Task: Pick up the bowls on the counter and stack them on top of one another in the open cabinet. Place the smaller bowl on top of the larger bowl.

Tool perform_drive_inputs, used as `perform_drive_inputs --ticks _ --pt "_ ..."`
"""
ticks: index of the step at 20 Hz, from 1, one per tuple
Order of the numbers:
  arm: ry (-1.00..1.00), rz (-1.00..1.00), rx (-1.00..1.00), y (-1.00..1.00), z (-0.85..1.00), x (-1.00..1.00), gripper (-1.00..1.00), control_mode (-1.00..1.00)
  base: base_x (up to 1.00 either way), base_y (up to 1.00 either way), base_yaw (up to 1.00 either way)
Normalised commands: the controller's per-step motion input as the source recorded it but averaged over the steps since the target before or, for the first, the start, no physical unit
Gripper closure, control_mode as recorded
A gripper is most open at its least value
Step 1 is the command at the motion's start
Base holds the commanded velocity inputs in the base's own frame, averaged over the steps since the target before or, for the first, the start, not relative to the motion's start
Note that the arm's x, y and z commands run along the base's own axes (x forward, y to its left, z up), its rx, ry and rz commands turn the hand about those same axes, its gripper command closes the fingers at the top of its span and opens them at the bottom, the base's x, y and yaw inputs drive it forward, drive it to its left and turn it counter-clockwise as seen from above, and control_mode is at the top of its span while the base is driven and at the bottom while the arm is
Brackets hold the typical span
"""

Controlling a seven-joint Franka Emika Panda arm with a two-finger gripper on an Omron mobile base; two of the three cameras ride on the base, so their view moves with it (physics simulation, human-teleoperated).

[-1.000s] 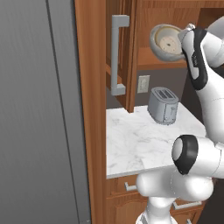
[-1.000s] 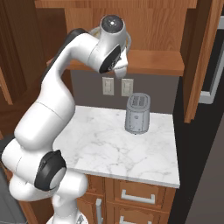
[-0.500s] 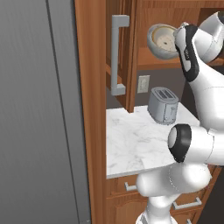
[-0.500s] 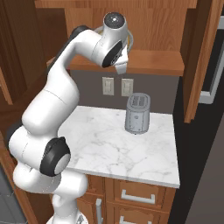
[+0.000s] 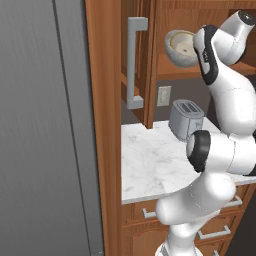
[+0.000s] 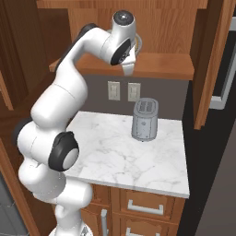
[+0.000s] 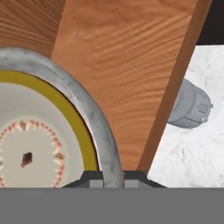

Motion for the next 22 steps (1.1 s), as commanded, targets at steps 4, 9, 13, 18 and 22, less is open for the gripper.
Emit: perform_drive_inputs --ticks 4,9,13,18,22 --pt "0.04 0.0 0.01 0.0 0.0 0.36 1.0 -1.0 0.0 0.0 0.0" --pt "0.03 -0.01 0.0 0.0 0.0 0.37 1.0 -1.0 0.0 0.0 0.0" --pt "0.04 -0.01 0.0 0.0 -0.01 0.33 1.0 -1.0 0.0 0.0 0.0" --pt "0.04 0.0 0.0 0.0 -0.06 0.28 1.0 -1.0 0.0 0.0 0.0" --pt "0.05 0.0 -0.01 0.0 -0.13 0.24 1.0 -1.0 0.0 0.0 0.0"
